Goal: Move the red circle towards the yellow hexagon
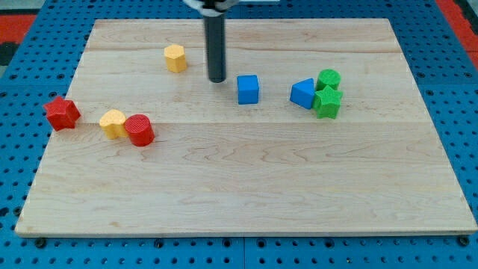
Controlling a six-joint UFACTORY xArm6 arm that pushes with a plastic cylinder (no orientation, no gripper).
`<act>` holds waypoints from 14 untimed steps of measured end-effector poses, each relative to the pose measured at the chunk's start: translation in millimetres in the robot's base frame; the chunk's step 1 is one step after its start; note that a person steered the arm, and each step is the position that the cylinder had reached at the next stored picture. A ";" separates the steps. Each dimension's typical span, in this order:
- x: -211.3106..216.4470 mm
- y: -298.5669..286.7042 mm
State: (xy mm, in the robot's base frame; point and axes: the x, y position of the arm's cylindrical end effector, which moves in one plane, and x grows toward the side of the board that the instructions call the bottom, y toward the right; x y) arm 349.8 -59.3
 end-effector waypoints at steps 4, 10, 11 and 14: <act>28.8 117.1; 114.5 -70.6; 98.0 -69.7; 119.3 -138.4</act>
State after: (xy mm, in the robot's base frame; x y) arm 469.1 -197.7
